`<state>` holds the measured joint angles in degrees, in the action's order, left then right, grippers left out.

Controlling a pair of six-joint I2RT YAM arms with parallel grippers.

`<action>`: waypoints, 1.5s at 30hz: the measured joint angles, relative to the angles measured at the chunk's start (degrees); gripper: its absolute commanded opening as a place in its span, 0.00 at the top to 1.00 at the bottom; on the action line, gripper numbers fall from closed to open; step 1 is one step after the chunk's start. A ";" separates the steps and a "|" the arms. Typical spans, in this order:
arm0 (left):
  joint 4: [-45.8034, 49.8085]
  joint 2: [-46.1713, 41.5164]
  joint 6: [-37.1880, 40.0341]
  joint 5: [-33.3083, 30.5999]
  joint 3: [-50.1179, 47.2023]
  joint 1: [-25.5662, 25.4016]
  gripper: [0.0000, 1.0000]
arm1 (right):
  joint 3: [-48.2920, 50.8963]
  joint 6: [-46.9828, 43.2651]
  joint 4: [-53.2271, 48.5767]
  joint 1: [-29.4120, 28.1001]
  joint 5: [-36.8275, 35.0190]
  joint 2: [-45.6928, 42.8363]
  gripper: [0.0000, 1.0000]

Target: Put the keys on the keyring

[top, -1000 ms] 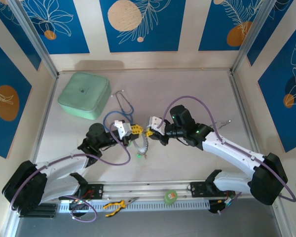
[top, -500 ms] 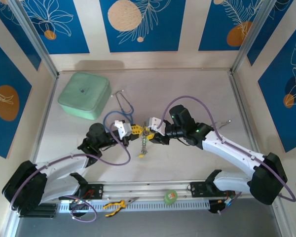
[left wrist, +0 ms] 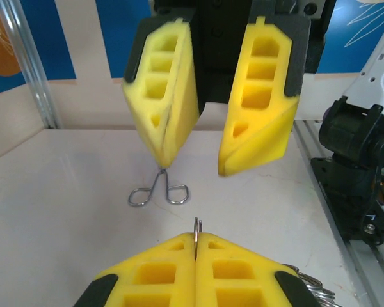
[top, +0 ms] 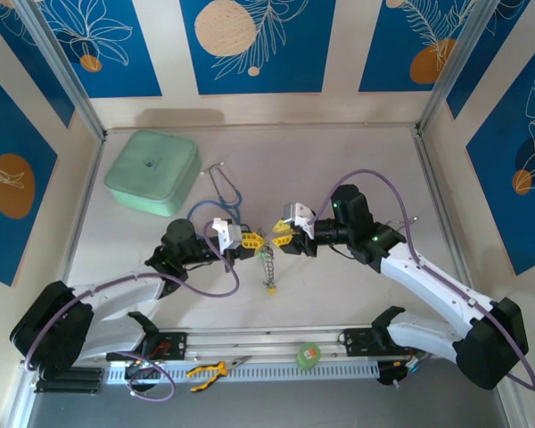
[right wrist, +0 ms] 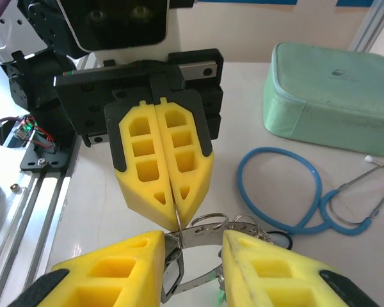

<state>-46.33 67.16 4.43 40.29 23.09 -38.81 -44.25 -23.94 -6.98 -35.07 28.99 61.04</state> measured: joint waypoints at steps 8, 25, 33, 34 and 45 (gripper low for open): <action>-0.85 0.15 -0.33 1.20 0.22 -0.02 1.00 | 0.02 -2.67 -0.35 -1.25 0.48 1.18 0.73; -1.33 0.55 -1.60 2.75 0.22 0.00 1.00 | -0.09 -5.29 -2.01 -2.84 -0.72 3.06 1.00; 3.74 -1.36 1.36 0.04 1.27 -0.02 0.82 | -3.10 -6.69 -7.48 -2.86 -2.08 3.82 1.00; 5.51 -2.10 2.25 -0.33 1.75 -0.02 0.82 | -3.85 -7.23 -8.92 -2.89 -2.49 3.98 1.00; 25.03 -5.90 12.70 -2.84 7.67 -0.02 0.79 | -13.77 -13.31 -22.93 -5.79 -9.57 8.13 1.00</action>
<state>-21.30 61.25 17.12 37.45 30.76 -38.83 -58.02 -37.26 -29.91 -40.86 19.42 69.17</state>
